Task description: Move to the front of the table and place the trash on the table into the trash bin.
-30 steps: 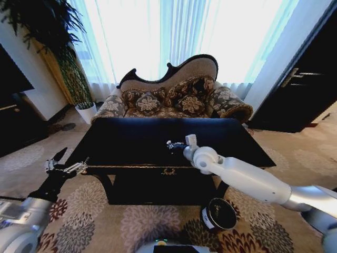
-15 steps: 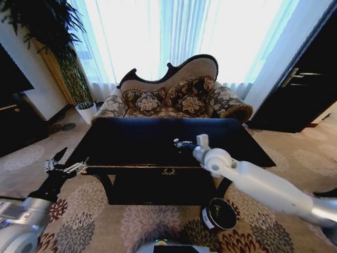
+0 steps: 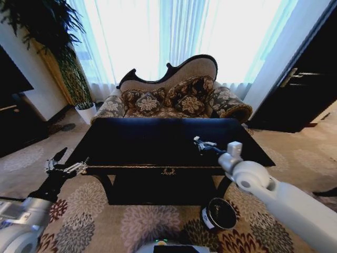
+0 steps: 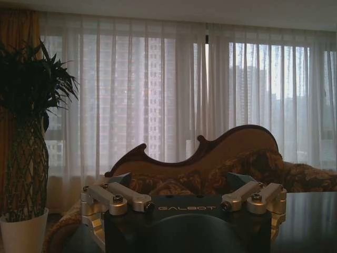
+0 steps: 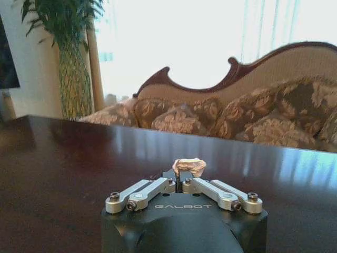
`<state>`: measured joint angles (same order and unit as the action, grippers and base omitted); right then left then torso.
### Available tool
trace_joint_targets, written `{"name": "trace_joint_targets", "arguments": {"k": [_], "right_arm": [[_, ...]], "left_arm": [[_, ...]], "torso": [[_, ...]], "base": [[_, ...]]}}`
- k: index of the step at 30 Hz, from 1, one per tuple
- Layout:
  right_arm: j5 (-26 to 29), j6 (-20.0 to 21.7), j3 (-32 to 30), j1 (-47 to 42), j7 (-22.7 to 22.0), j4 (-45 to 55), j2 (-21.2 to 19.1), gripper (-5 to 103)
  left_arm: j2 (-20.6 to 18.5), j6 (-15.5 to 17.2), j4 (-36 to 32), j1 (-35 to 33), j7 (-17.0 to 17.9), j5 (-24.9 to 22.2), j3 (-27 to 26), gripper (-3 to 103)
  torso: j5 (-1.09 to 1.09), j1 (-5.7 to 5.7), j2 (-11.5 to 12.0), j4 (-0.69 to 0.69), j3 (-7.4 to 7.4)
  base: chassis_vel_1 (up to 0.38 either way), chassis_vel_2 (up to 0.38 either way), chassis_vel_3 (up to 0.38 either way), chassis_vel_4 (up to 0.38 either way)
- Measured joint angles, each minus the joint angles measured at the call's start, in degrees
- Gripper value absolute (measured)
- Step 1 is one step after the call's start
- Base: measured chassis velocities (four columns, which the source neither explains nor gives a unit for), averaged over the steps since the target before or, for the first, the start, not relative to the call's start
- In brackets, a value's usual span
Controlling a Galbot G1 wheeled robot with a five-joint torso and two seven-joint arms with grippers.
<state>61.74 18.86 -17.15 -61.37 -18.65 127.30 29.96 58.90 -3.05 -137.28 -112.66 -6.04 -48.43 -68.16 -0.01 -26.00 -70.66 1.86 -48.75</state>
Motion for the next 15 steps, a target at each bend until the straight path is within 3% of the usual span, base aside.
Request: {"name": "trace_joint_targets", "arguments": {"k": [8,15], "right_arm": [[-5.4,-3.9,-8.5,-10.3,2.8,0.6,4.3,1],[-10.5,-11.4,-22.6,-24.9,9.7,0.8,9.2,1]], "left_arm": [[0.0,0.0,0.0,0.0,0.0,0.0,0.0,100],[0.0,0.0,0.0,0.0,0.0,0.0,0.0,100]], "torso": [[0.01,0.00,0.0,-0.01,0.00],[0.01,0.00,0.0,0.00,0.00]], "base": [[0.000,0.000,0.000,0.000],[0.000,0.000,0.000,0.000]]}}
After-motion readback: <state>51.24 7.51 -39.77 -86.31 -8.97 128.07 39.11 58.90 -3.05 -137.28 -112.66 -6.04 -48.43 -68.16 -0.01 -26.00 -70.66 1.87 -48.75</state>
